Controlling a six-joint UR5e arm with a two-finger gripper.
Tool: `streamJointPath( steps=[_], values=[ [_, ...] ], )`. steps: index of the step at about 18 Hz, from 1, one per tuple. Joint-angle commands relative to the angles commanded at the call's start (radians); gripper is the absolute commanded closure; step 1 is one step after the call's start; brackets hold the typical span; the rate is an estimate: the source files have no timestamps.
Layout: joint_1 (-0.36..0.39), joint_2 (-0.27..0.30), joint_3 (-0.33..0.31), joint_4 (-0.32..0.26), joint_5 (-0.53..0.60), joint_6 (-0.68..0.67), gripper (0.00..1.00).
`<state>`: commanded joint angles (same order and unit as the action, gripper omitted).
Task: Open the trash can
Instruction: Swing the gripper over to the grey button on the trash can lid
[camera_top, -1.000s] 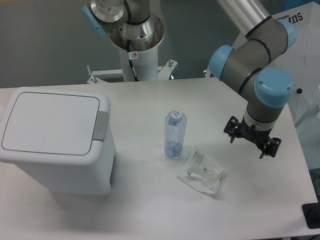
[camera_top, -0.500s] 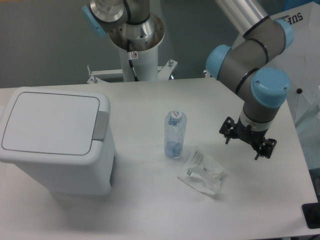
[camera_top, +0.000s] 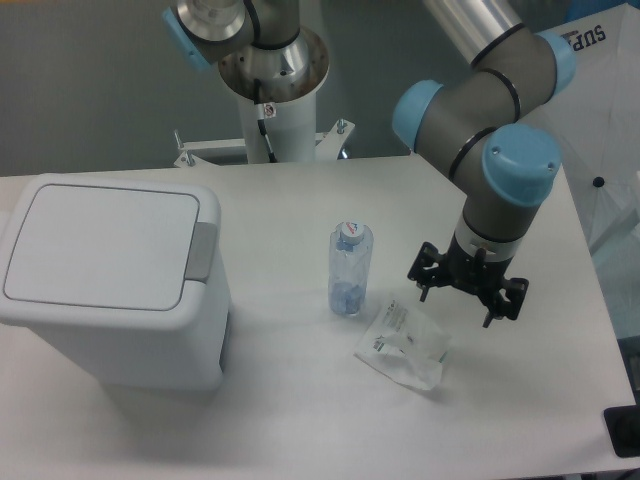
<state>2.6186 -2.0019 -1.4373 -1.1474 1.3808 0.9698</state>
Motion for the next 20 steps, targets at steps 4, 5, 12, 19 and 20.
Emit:
streamJointPath(
  steps=[4, 5, 12, 19, 20],
  values=[
    [-0.029, 0.031, -0.014, 0.002, -0.101, -0.126, 0.0],
    [-0.032, 0.047, -0.015, 0.0, -0.121, -0.175, 0.0],
    [-0.12, 0.121, -0.015, -0.002, -0.156, -0.414, 0.0],
    [-0.17, 0.233, -0.02, -0.009, -0.241, -0.549, 0.0],
    [-0.187, 0.236, -0.02, -0.009, -0.241, -0.566, 0.0]
  ],
)
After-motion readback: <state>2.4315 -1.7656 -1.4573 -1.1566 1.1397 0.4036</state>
